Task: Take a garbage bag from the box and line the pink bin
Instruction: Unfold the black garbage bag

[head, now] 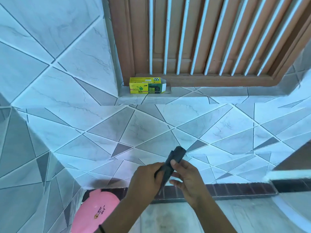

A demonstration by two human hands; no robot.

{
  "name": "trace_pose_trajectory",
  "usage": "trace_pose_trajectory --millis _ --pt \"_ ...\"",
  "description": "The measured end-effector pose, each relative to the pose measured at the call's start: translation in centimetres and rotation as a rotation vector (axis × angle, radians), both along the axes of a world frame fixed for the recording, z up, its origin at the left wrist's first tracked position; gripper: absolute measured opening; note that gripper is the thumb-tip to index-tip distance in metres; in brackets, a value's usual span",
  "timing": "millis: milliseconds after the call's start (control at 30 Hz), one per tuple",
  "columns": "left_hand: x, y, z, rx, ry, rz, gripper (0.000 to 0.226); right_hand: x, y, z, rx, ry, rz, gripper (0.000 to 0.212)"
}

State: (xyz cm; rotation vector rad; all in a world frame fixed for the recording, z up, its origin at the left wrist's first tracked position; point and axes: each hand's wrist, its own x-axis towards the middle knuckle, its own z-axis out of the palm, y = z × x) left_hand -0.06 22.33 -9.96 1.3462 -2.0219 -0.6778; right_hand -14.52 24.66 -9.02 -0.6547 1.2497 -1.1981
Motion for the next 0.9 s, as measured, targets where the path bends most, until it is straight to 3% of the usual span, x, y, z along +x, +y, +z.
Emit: trace_pose_trajectory --millis 200,300,533,800,900 --pt "1.5 3.3 -1.3 0.179 0.139 0.127 0.025 2.2 4.0 -1.8 0.155 -0.267 -0.042 0.042" --pt "2.4 3.8 -1.3 0.393 0.315 0.225 0.03 2.0 5.0 -2.1 0.185 -0.392 0.021 0.039" --pt "3.8 4.3 -0.7 0.506 0.487 0.328 0.026 0.8 5.0 -1.7 0.224 -0.025 0.092 0.039" --pt "5.4 2.9 -0.8 0.604 0.663 0.477 0.022 -3.3 4.3 -0.7 0.2 0.052 -0.069 0.029" --pt "6.0 2.4 -1.2 0.74 0.934 0.455 0.027 -4.0 4.1 -0.3 0.188 -0.035 -0.072 0.027"
